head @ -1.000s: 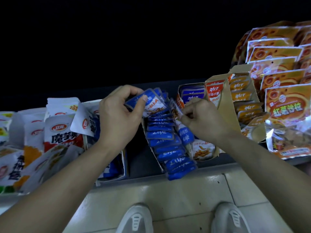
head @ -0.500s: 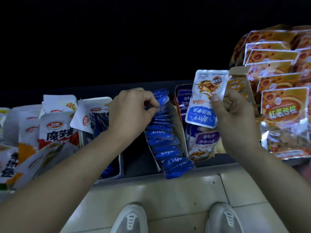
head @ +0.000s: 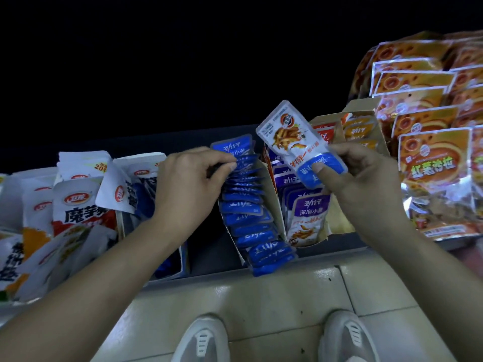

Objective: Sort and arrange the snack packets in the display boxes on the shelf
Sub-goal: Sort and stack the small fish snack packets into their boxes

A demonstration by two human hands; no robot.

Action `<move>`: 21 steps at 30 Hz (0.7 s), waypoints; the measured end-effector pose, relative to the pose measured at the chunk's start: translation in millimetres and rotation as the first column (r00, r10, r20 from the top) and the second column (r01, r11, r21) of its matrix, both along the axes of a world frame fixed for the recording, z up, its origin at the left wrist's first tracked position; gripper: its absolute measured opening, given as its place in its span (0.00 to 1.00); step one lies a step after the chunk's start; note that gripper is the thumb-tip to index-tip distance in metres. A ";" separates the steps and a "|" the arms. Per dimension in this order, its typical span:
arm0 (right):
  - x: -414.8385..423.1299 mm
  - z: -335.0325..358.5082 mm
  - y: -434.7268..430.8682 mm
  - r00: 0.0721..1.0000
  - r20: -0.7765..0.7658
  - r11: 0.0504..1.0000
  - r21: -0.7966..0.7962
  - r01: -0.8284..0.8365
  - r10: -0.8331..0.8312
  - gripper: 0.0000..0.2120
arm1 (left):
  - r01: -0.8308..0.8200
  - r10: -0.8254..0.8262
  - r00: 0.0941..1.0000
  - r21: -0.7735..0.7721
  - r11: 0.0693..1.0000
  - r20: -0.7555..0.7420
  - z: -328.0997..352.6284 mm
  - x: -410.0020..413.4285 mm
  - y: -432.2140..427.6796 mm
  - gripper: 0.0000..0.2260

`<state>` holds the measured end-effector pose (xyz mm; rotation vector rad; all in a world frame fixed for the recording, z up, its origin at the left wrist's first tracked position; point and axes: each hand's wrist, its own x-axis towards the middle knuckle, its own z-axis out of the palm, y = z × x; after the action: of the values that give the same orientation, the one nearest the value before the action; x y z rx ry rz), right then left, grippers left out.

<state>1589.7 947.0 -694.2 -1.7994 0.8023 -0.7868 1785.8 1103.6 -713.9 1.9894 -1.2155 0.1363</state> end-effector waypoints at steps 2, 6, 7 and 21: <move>-2.1 -0.3 -1.2 1.000 -0.015 1.000 -0.026 0.003 -0.003 0.08 | 0.011 -0.012 0.999 0.016 1.000 0.045 0.2 1.4 -6.4 0.04; -2.1 -1.2 -3.7 0.999 0.038 0.999 0.036 0.023 -0.024 0.09 | -0.003 -0.005 0.995 0.074 0.997 0.105 -3.1 -1.6 -17.0 0.04; -1.2 -1.1 -3.9 0.998 0.053 0.999 0.048 0.022 -0.024 0.09 | -0.004 -0.008 0.993 0.098 0.995 0.120 -3.9 -3.4 -17.1 0.04; 5.0 10.0 -1.3 0.993 0.114 0.979 -0.203 0.014 0.010 0.07 | -0.035 0.017 0.996 0.212 0.977 0.084 -9.7 0.0 5.2 0.21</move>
<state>1594.7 945.7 -684.3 -1.9133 0.6678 -0.9943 1785.8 1108.9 -723.6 2.2042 -1.3029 0.1054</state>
